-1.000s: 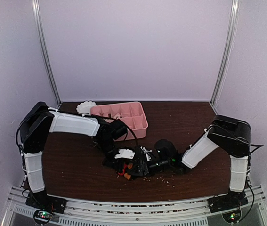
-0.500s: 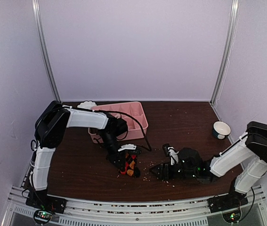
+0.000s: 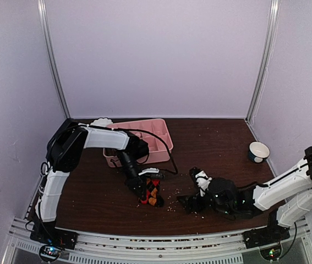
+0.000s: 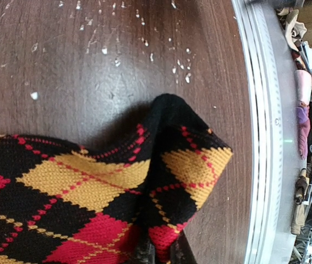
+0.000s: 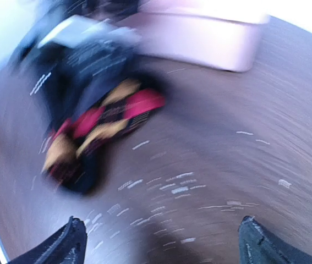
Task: Roll the socks
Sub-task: Roll the sock.
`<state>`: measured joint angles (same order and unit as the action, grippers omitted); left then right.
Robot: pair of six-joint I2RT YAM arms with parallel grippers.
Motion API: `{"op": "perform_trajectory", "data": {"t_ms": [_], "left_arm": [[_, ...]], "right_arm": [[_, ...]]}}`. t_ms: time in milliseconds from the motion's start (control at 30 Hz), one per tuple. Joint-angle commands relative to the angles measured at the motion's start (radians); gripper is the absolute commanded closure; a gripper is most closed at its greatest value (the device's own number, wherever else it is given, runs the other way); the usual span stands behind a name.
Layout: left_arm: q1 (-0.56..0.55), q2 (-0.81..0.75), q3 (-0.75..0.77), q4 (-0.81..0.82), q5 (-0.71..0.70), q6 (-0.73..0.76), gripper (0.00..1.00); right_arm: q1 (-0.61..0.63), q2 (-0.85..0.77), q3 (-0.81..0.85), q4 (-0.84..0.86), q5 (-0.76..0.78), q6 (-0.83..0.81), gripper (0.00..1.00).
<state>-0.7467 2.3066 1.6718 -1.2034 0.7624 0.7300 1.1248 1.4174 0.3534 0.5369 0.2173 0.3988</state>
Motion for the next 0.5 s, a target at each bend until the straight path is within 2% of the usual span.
{"op": "perform_trajectory", "data": {"t_ms": [0,200,467], "left_arm": [[0.016,0.064,0.002,-0.048,0.0,0.013,0.96],[0.025,0.11,0.049,-0.11,0.031,0.046,0.96],[0.027,0.131,0.07,-0.139,0.043,0.061,0.96]], "right_arm": [[0.106,0.066,0.09,-0.051,-0.013,-0.428,0.08],[0.192,0.205,0.248,-0.137,-0.014,-0.815,0.25],[0.204,0.388,0.374,-0.149,0.056,-1.049,0.34]]}}
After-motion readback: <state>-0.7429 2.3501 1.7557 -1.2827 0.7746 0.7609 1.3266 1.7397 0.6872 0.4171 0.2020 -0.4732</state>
